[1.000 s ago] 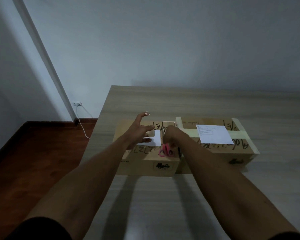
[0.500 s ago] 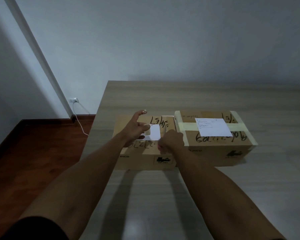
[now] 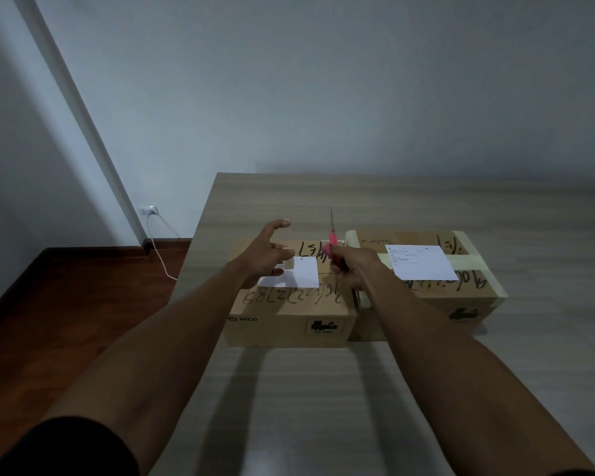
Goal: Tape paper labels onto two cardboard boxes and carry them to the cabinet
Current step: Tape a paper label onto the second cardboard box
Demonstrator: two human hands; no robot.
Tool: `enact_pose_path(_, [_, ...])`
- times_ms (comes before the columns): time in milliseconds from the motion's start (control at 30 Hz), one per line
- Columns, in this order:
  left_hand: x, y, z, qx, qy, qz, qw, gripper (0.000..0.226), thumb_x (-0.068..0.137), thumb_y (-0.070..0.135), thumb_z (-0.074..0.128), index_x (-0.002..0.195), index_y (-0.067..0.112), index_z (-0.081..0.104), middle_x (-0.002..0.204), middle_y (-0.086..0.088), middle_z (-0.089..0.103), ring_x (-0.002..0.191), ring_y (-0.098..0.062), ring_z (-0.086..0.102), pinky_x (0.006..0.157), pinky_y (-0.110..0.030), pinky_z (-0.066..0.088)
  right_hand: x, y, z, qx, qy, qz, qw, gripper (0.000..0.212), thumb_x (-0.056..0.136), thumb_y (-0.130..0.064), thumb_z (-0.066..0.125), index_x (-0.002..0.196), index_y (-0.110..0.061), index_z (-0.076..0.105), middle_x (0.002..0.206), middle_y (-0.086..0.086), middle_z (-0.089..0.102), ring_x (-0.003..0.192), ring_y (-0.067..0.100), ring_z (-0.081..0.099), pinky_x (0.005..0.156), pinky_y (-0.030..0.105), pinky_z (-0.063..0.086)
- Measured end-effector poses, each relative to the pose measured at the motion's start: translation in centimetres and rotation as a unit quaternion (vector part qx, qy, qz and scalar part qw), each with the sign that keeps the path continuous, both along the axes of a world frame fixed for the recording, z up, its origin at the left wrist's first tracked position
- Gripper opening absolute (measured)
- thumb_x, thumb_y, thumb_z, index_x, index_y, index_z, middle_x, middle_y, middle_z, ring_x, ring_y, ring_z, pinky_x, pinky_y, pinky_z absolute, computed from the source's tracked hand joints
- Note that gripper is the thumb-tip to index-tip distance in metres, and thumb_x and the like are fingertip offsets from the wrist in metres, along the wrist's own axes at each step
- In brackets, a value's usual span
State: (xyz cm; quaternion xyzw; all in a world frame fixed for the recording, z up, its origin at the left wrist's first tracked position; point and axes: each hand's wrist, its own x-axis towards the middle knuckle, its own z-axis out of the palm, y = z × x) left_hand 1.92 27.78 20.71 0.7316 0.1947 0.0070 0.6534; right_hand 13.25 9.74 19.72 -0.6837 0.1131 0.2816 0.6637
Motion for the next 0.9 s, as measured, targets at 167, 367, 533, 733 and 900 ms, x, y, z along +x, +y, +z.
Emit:
enact_pose_path(167, [0.1, 0.3, 0.7, -0.006, 0.003, 0.005, 1.0, 0.058, 0.096, 0.006, 0.068, 0.136, 0.042, 0.047, 0.108, -0.011, 0.059, 0.095, -0.023, 0.056, 0.086, -0.041, 0.054, 2.3, -2.1, 1.5, -0.186, -0.163, 0.122, 0.961, 0.033, 0.072, -0.01, 0.09, 0.092, 0.011, 0.073, 0.091, 0.021, 0.075, 0.077, 0.027, 0.074, 0.079, 0.042, 0.062])
enact_pose_path(367, [0.4, 0.8, 1.3, -0.012, -0.001, 0.014, 1.0, 0.059, 0.097, 0.001, 0.065, 0.137, 0.04, 0.048, 0.102, -0.008, 0.058, 0.094, -0.021, 0.056, 0.088, -0.043, 0.054, 4.7, -4.0, 4.3, -0.274, -0.248, 0.316, 0.874, 0.032, 0.074, -0.03, 0.088, 0.088, -0.002, 0.08, 0.09, 0.011, 0.077, 0.086, 0.022, 0.07, 0.073, 0.037, 0.06])
enact_pose_path(533, [0.6, 1.2, 2.0, -0.011, 0.007, 0.023, 1.0, 0.058, 0.097, 0.001, 0.064, 0.134, 0.042, 0.048, 0.111, -0.011, 0.059, 0.101, -0.023, 0.057, 0.091, -0.045, 0.055, 5.5, -5.7, 7.3, -0.287, -0.224, 0.45, 0.815, 0.057, 0.058, -0.061, 0.083, 0.096, -0.019, 0.083, 0.106, 0.005, 0.075, 0.102, 0.022, 0.062, 0.077, 0.033, 0.05])
enact_pose_path(733, [0.9, 0.7, 2.5, 0.0, 0.019, 0.0, 1.0, 0.058, 0.098, 0.0, 0.062, 0.132, 0.044, 0.049, 0.104, -0.008, 0.065, 0.099, -0.021, 0.06, 0.084, -0.041, 0.056, 5.6, -5.6, 8.2, -0.269, -0.212, 0.511, 0.788, 0.05, 0.054, -0.053, 0.084, 0.093, -0.021, 0.085, 0.114, 0.01, 0.075, 0.104, 0.021, 0.059, 0.085, 0.037, 0.049])
enact_pose_path(900, [1.0, 0.1, 2.9, 0.001, 0.028, -0.042, 0.999, 0.057, 0.099, -0.001, 0.06, 0.132, 0.044, 0.049, 0.096, -0.006, 0.067, 0.098, -0.021, 0.06, 0.089, -0.043, 0.054, 5.4, -5.4, 8.3, -0.254, -0.202, 0.521, 0.79, 0.043, 0.06, -0.045, 0.084, 0.092, -0.017, 0.085, 0.114, 0.013, 0.075, 0.1, 0.019, 0.057, 0.083, 0.036, 0.047])
